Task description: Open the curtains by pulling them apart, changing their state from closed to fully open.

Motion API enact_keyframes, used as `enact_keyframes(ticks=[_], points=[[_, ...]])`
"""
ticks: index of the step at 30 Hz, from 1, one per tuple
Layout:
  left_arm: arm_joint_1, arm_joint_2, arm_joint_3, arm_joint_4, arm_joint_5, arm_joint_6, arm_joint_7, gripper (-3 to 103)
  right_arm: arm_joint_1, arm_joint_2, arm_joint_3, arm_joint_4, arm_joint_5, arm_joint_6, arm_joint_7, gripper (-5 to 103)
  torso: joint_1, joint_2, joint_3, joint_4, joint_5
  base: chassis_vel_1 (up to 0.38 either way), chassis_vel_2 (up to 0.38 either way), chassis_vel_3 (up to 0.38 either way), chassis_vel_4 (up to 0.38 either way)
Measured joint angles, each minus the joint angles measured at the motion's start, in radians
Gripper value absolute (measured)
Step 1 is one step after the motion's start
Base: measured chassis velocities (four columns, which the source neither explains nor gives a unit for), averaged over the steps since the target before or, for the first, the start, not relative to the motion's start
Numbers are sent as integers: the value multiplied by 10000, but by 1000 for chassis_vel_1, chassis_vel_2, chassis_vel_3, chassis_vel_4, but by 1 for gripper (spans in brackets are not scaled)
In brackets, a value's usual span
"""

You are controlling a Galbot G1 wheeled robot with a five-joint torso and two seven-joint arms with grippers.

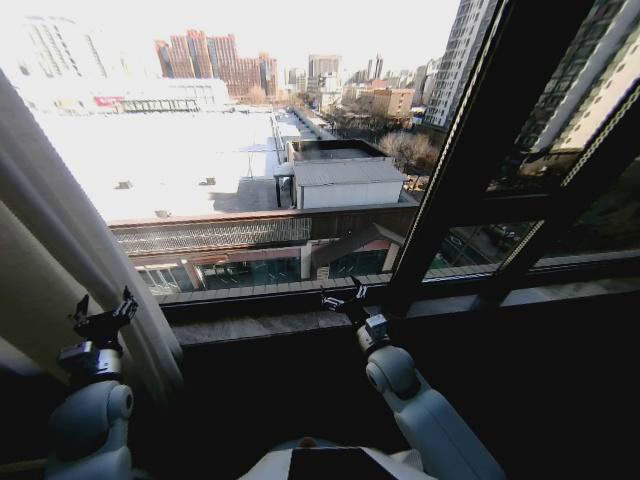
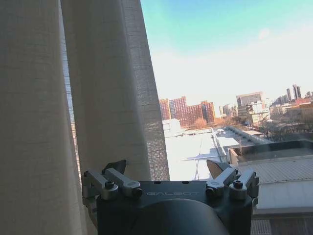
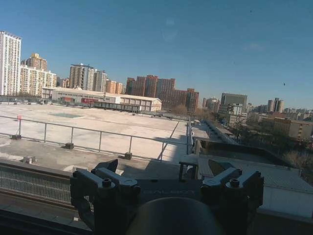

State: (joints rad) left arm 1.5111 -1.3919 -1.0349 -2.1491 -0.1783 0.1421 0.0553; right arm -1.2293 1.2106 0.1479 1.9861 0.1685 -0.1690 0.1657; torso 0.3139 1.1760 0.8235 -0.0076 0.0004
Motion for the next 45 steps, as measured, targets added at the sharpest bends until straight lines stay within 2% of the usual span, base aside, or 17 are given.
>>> enact_keyframes(ticks=[3,11,13,15,19,32,37,41,44,45], points=[[71,198,20,73,-13,-169,993,99,-39,27,-23,65,-48,0,10,100,0,0,0,0,0,0,0,0,0],[204,64,-117,157,-613,242,1047,100,-138,-104,152,330,164,-100,129,100,1,0,0,-1,-2,0,0,0,0],[453,-114,-209,-19,-981,489,830,100,-182,-160,279,430,237,-234,163,100,0,0,0,0,-1,0,0,0,0],[670,-314,-110,-197,-1369,734,206,100,-190,-199,340,453,257,-285,171,100,0,0,-1,1,-1,0,0,0,0],[740,-439,7,-234,-1576,831,-121,100,-166,-177,310,453,255,-292,173,100,0,0,0,0,-1,0,0,0,0],[-51,207,-81,334,-1505,1037,-560,100,-233,-202,315,457,220,-264,174,100,1,0,0,-2,-2,0,0,0,0],[447,43,-86,88,-1570,1048,44,100,-227,-211,326,557,231,-273,188,100,0,0,0,-1,-2,0,0,0,0],[1079,-111,-40,-498,-2082,1333,140,100,-192,-179,327,576,234,-372,327,100,0,0,0,3,0,0,0,0,0],[1229,-221,71,-753,-2186,1359,-163,100,-202,-129,333,562,234,-392,384,100,0,0,0,0,0,0,0,0,0],[1195,-273,199,-868,-2287,1402,-598,100,-222,-76,333,559,234,-395,429,100,0,0,0,0,0,0,0,0,0]])
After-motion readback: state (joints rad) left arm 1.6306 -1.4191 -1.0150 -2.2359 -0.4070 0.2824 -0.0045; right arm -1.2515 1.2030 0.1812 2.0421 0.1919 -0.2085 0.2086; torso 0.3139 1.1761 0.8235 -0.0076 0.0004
